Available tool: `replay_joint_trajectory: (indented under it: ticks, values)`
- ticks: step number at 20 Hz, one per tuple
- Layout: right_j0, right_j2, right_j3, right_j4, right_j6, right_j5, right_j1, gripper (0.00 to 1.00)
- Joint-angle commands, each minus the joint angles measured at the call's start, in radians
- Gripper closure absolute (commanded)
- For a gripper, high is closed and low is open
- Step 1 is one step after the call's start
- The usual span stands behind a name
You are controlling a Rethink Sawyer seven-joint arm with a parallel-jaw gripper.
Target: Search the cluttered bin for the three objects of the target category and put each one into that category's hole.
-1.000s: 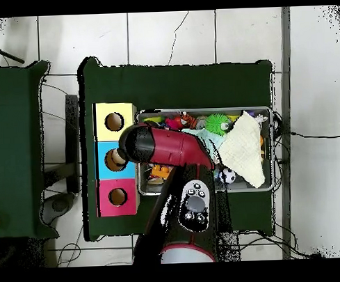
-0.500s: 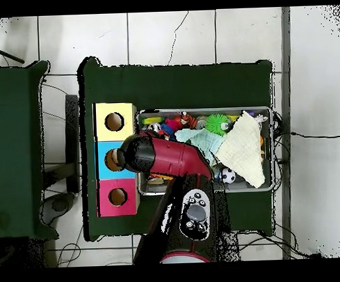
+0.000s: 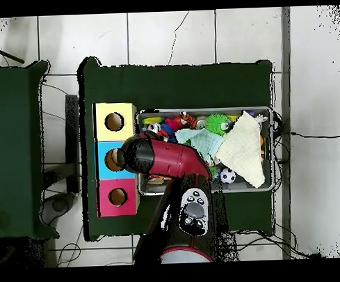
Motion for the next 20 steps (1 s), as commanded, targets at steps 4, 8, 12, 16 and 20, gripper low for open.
replay_joint_trajectory:
  ticks: [4, 8, 12, 16, 20]
  values:
    - [-0.011, 0.125, 0.060, 0.059, 0.238, -0.096, 0.060, 0.00]
    - [-0.015, 0.143, 0.053, 0.063, 0.242, -0.142, 0.083, 0.00]
    - [-0.025, 0.156, 0.049, 0.065, 0.239, -0.170, 0.096, 0.00]
    - [-0.034, 0.160, 0.043, 0.065, 0.236, -0.194, 0.115, 0.00]
    - [-0.049, 0.170, 0.032, 0.071, 0.238, -0.227, 0.144, 0.00]
